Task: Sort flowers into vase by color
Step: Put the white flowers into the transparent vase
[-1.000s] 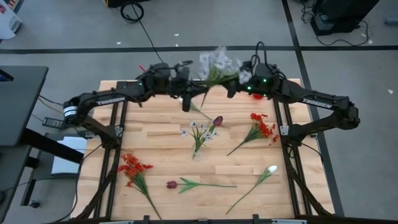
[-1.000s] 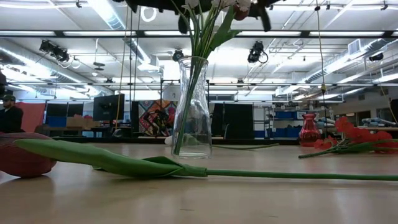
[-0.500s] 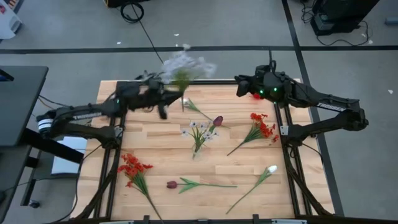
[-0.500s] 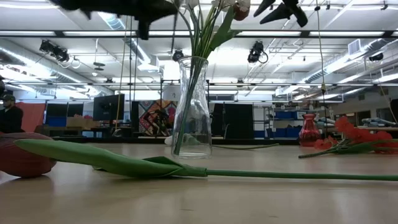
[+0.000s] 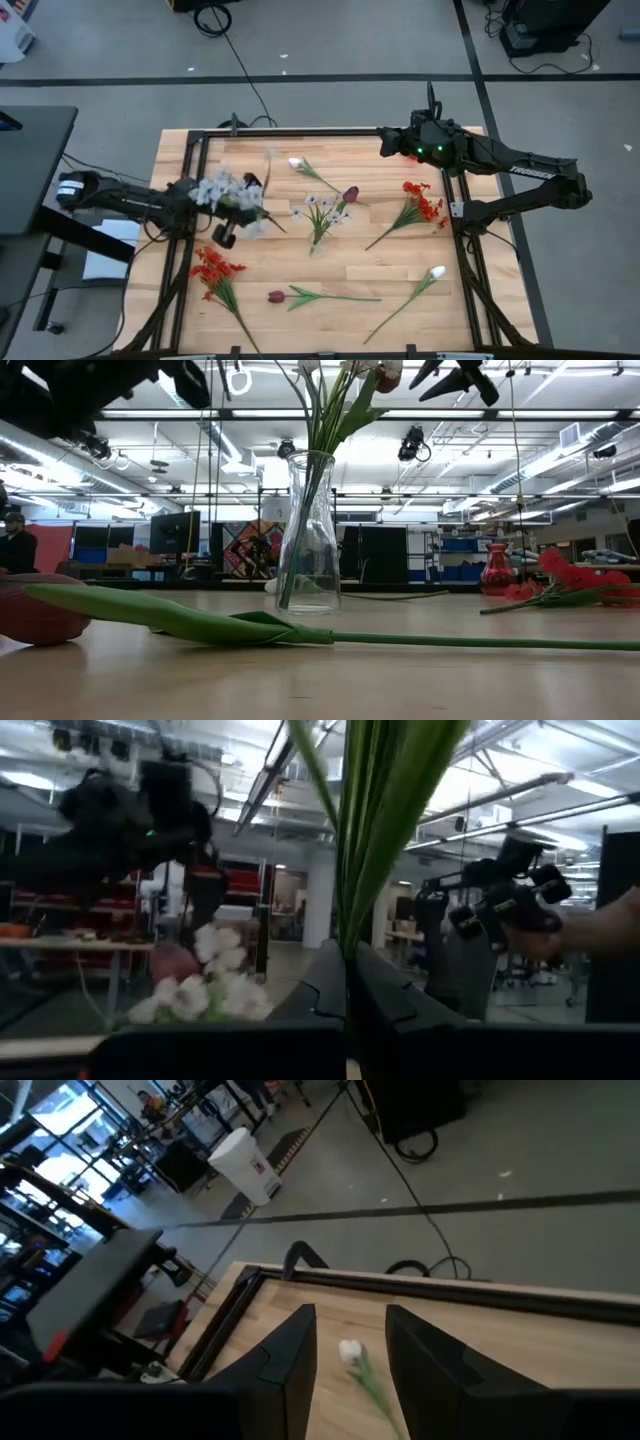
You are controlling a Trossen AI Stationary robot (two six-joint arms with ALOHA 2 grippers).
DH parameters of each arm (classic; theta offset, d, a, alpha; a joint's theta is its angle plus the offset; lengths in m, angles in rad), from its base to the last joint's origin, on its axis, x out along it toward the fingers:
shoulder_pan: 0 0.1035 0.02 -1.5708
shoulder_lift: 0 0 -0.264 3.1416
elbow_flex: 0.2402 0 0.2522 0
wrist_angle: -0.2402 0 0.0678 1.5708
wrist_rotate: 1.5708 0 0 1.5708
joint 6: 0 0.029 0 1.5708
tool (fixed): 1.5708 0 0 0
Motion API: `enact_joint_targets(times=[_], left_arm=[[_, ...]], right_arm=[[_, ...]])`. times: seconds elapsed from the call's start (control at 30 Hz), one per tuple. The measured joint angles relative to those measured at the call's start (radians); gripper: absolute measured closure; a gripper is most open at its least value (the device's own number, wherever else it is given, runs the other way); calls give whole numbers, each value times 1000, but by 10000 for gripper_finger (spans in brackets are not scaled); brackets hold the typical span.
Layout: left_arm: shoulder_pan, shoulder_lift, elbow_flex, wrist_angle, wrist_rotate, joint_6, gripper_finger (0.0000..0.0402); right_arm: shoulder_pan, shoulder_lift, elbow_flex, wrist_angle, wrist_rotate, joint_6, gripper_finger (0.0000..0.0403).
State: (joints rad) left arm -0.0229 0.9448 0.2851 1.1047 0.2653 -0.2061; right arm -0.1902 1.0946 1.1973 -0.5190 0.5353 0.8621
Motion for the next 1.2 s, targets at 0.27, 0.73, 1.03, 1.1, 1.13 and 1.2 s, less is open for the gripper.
enact_joint_targets(times=[0.27, 0.73, 1.03, 1.1, 1.13, 1.2], left_arm=[[-97, 195, 77, 72, -113, 112, 400], [-115, 503, 96, 349, -220, 91, 400], [-116, 613, 96, 386, -255, 67, 400], [-116, 630, 96, 402, -271, 65, 400], [-116, 634, 96, 409, -272, 65, 400], [-116, 639, 96, 412, -272, 56, 390]], right_arm=[[19, 0, 0, 0, -16, 29, 273], [83, 0, 0, -72, -12, 30, 273], [76, 0, 0, -114, -55, -2, 273], [69, 0, 0, -123, -70, -6, 273], [66, 0, 0, -130, -79, -6, 273], [57, 0, 0, -138, -93, -4, 273]])
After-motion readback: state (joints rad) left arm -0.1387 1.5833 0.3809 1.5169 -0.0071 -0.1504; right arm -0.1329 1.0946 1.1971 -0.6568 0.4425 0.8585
